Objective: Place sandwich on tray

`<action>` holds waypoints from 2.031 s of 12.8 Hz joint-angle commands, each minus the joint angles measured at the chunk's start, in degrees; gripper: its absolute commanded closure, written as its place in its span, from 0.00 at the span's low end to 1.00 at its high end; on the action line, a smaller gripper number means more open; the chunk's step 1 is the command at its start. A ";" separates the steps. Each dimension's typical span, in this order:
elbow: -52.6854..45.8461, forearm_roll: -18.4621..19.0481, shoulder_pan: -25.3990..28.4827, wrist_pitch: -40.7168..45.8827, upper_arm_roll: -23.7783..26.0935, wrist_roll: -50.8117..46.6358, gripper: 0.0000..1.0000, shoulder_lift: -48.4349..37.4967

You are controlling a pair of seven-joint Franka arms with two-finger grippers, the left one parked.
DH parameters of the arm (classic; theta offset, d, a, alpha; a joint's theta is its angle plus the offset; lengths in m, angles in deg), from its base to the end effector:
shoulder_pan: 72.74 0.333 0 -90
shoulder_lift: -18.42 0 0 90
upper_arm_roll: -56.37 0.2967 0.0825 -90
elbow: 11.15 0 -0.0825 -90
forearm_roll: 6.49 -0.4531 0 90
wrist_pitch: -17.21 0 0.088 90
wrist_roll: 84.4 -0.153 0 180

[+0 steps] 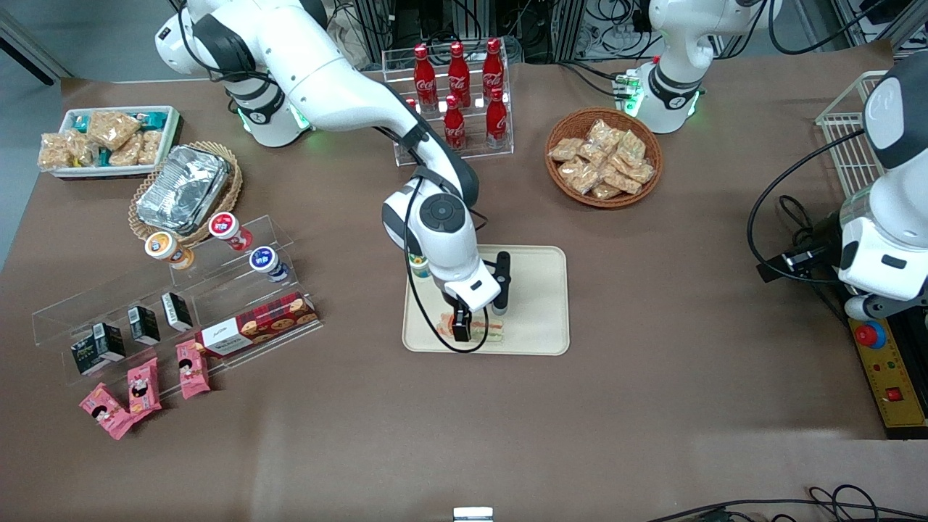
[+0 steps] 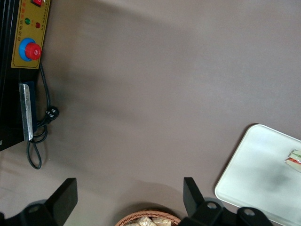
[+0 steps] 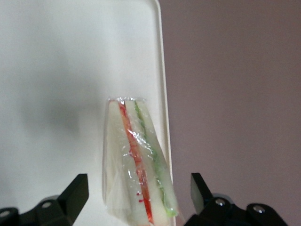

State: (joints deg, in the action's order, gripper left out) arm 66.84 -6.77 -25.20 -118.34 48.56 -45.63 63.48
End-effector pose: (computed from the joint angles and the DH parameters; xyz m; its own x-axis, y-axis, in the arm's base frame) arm 0.6137 0.5332 0.1804 0.1397 0.9836 0.1141 0.9644 -0.1613 0.2098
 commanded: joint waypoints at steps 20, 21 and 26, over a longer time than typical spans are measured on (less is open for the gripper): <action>7.78 -10.89 -27.57 37.98 -0.01 -16.71 0.03 -34.15; 7.87 -10.72 -29.59 38.94 -0.54 -16.71 0.03 -35.03; 7.87 -9.66 -30.49 40.36 -10.98 -16.36 0.03 -37.67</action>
State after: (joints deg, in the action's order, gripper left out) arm 73.03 -16.49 -56.07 -78.59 40.40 -61.72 27.71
